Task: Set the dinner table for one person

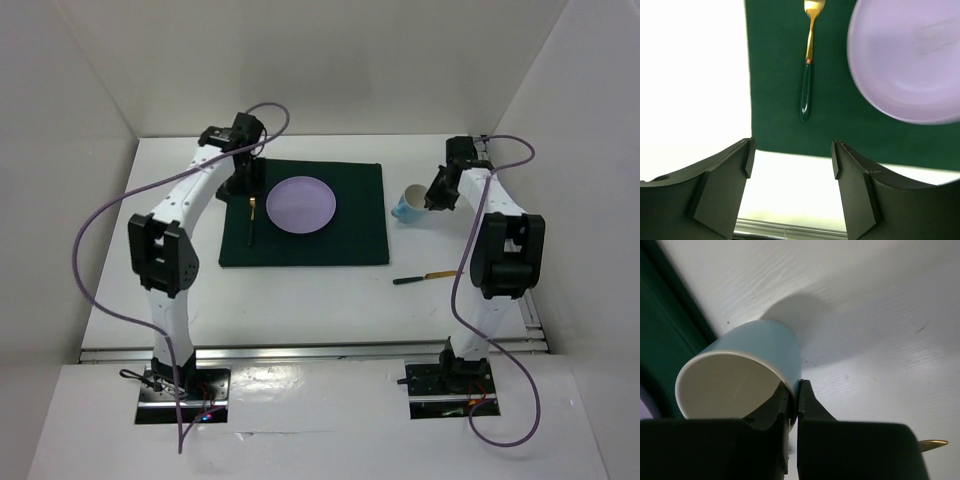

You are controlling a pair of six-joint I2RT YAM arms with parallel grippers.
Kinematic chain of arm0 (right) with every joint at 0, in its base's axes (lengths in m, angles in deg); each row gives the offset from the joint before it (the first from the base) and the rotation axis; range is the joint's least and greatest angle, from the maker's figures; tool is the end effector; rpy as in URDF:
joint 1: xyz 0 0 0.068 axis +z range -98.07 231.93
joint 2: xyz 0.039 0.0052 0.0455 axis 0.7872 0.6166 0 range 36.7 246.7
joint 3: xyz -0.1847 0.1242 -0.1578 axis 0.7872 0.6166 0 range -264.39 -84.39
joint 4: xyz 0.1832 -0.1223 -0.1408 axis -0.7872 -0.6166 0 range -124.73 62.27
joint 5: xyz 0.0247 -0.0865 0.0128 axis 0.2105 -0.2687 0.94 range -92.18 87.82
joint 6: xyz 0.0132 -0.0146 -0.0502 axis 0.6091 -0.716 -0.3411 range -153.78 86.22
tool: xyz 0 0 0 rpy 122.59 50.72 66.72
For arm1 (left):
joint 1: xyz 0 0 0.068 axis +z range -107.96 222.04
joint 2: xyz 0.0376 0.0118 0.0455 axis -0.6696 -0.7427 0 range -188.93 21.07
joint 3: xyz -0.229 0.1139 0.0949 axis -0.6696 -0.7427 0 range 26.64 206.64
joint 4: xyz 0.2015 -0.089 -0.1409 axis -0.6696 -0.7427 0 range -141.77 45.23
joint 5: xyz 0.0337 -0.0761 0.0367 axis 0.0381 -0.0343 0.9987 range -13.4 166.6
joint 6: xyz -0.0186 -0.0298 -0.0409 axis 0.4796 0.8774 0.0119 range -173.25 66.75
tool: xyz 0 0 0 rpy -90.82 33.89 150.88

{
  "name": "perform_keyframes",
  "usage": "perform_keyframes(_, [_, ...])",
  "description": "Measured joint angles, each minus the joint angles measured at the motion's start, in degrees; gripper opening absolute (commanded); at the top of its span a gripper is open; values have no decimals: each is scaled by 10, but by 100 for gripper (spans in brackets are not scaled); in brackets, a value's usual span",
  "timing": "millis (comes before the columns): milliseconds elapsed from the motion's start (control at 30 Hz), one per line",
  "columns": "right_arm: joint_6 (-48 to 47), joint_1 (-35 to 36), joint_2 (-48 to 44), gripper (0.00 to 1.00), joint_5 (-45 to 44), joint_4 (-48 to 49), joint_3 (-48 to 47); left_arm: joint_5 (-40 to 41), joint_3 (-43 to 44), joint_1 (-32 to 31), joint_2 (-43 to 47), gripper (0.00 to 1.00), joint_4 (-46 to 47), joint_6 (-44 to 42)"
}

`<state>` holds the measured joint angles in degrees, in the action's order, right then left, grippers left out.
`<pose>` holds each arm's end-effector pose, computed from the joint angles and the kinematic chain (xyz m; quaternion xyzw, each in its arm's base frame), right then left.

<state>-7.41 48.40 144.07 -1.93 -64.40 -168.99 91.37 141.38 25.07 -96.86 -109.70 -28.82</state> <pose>0.4028 -0.0246 0.2316 0.2483 0.9321 0.0543 0.2579 0.4159 -0.1174 0.2924 -0.0877 0.9700 0.0515 0.2206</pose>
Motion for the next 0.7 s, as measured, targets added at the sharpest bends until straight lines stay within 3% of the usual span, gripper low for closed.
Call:
perform_keyframes(167, [-1,29,5,0,-44,-21,-33,0,-13,0,132,79,3,12])
perform_keyframes(333, [-5,71,57,0,-66,-53,-171,-16,-120,0,244,79,24,35])
perform_keyframes(500, [-6,118,135,0,-80,-62,-299,-48,-238,-2,297,78,46,56])
perform_keyframes(700, [-7,155,246,0,-70,-97,-428,-80,-302,-16,325,77,70,63])
